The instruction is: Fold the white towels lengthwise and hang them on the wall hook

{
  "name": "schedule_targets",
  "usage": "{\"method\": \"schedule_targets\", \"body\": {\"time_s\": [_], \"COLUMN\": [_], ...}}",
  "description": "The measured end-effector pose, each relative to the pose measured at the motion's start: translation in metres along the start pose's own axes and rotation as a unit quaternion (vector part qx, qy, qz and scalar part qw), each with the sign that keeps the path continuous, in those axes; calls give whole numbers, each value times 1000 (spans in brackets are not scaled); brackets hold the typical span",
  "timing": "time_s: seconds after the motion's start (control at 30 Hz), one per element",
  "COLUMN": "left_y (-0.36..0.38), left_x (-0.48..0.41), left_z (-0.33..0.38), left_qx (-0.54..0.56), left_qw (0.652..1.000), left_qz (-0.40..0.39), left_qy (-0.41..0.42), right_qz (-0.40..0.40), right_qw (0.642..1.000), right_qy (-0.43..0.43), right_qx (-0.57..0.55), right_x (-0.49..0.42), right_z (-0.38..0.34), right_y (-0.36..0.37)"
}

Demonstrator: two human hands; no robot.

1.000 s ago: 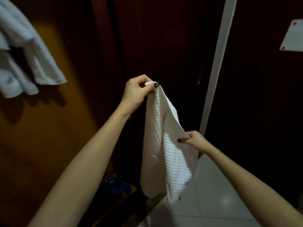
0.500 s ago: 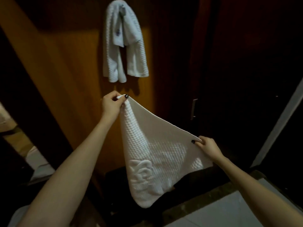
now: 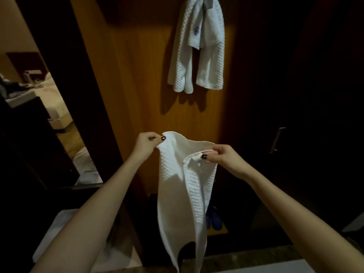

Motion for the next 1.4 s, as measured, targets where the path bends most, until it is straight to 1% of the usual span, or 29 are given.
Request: {"method": "schedule_targets", "body": {"time_s": [0.07, 0.1, 0.17, 0.23, 0.33, 0.4, 0.5, 0.6, 0.73, 0.87, 0.93, 0.97, 1.0, 1.07, 1.1, 1.13, 1.17, 1.2, 1.23, 1.27, 1.33, 1.37, 1.4], "left_y": [8, 13, 25, 34, 41, 46, 48, 47, 49, 55, 58, 57, 56, 52, 50, 47, 43, 38, 32, 25, 13, 7, 2], "left_x": [3, 6, 14, 20, 26, 29, 33, 36, 36, 37, 35, 33, 31, 27, 26, 23, 21, 18, 14, 11, 5, 4, 3], "left_z": [7, 12, 22, 31, 41, 41, 42, 48, 55, 63, 67, 69, 70, 72, 74, 75, 77, 78, 80, 81, 81, 80, 80], "left_qx": [24, 28, 47, 81, 77, 77, 127, 102, 83, 37, 9, 5, 5, 9, 15, 22, 28, 28, 26, 23, 23, 25, 25], "left_qw": [1000, 999, 997, 993, 991, 990, 982, 983, 982, 984, 985, 985, 985, 984, 983, 982, 982, 982, 982, 983, 984, 985, 986], "left_qz": [-19, -30, -58, -81, -103, -118, -135, -153, -167, -168, -155, -147, -141, -142, -144, -142, -134, -125, -114, -103, -86, -78, -71], "left_qy": [5, 8, 12, 16, 28, 2, -22, 3, 13, 50, 77, 88, 96, 108, 114, 122, 130, 138, 146, 151, 151, 150, 150], "right_qz": [-31, -23, 28, 70, 90, 98, 110, 114, 110, 120, 128, 124, 108, 56, 36, 23, 13, 3, -10, -27, -73, -90, -95], "right_qw": [999, 998, 990, 981, 979, 979, 978, 982, 985, 985, 980, 973, 957, 907, 884, 867, 857, 855, 862, 878, 929, 945, 952], "right_qy": [-8, -12, -28, -53, -70, -75, -73, -66, -76, -73, -79, -85, -91, -81, -64, -47, -36, -34, -43, -56, -64, -59, -52], "right_qx": [21, 54, 138, 173, 169, 165, 164, 138, 110, 103, 127, 178, 254, 409, 462, 496, 513, 517, 506, 474, 357, 309, 288], "right_x": [-9, -13, -18, -19, -19, -20, -23, -22, -22, -23, -23, -23, -25, -30, -32, -34, -35, -37, -38, -38, -33, -31, -29], "right_z": [-15, -20, -32, -43, -54, -57, -58, -54, -51, -50, -52, -54, -56, -54, -50, -45, -41, -38, -36, -34, -31, -29, -26], "right_y": [11, 14, 16, 14, 11, 8, 3, -4, -11, -18, -24, -28, -32, -41, -48, -55, -62, -68, -72, -74, -75, -75, -75]}}
Point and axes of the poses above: each hand's wrist, its own x-axis away from the middle knuckle, its own y-axis out of the palm, z = x × y, the point moved 7 cm from there along -x, towards the middle knuckle, and after that the axes turned 10 degrees about x, right-handed, at the moved point
